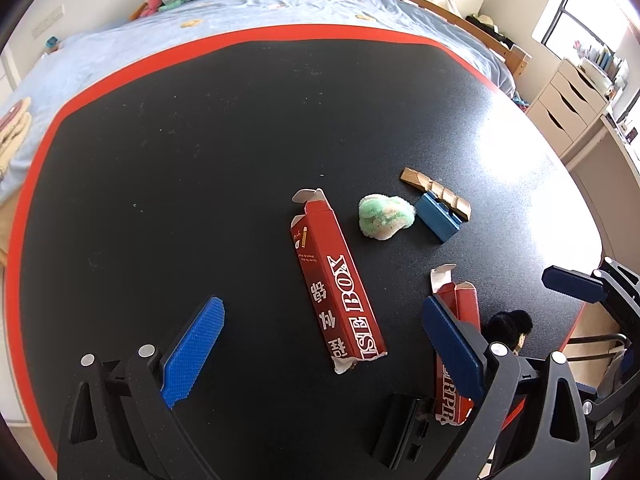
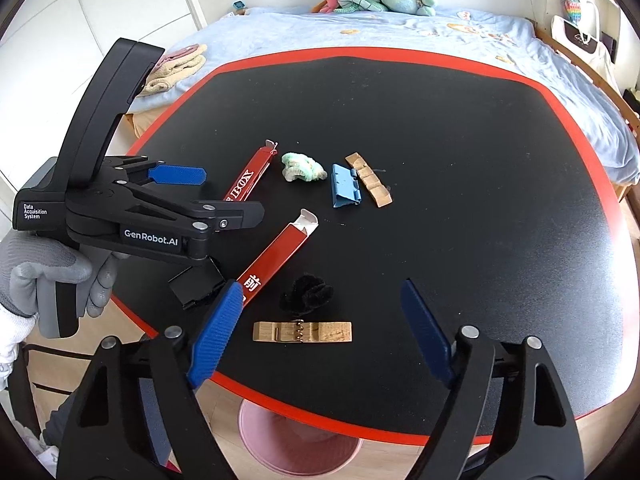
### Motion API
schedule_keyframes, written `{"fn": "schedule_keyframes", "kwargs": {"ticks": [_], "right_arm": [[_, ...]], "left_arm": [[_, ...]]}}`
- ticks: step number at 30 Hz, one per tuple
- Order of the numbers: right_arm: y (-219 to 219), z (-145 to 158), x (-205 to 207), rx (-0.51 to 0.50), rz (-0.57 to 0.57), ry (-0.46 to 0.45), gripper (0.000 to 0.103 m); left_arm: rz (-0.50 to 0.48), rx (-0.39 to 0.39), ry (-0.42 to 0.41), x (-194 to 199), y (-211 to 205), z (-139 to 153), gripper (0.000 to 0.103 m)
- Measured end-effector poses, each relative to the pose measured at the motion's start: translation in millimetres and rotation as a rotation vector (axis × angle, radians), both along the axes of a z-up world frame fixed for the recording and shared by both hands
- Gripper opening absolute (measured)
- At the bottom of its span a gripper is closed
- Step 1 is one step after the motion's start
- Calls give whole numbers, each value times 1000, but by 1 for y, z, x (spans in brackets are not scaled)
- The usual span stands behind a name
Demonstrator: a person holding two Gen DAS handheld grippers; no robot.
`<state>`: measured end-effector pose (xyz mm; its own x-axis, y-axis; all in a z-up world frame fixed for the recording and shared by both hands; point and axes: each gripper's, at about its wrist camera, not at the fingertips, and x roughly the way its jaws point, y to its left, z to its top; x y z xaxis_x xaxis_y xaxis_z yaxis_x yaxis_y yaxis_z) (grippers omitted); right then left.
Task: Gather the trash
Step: 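Grasp the red box with the left tool while the right tool grasps the black clip, then carry the red box and black clip over the wastebasket with both tools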
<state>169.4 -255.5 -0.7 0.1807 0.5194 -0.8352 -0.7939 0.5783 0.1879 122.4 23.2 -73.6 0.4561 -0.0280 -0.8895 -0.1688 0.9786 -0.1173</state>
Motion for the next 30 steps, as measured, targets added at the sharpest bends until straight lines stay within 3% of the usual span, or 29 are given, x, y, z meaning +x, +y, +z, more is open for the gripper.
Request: {"fn": "schedule_keyframes", "kwargs": {"ticks": [2, 7, 10, 14, 15, 20, 30], "right_arm": [[2, -3, 1, -4, 3, 9, 66], [8, -7, 2, -4, 14, 24, 53], [12, -9, 0, -12, 28, 28, 42], [13, -11, -2, -15, 31, 26, 23], [13, -12, -2, -16, 32, 27, 23], [9, -9, -5, -19, 26, 14, 20], [2, 6, -3, -1, -3, -17, 19]], "left_arm": [[1, 10, -4, 1, -1, 0, 95], [-3, 42, -15, 4, -8, 3, 79], [-12, 57, -19, 7, -11, 5, 63], [-31, 67, -28, 7, -14, 7, 35], [-35, 65, -29, 7, -14, 7, 27], [-48, 62, -39, 4, -10, 4, 14], [-66, 60, -74, -13, -8, 15, 14]]}}
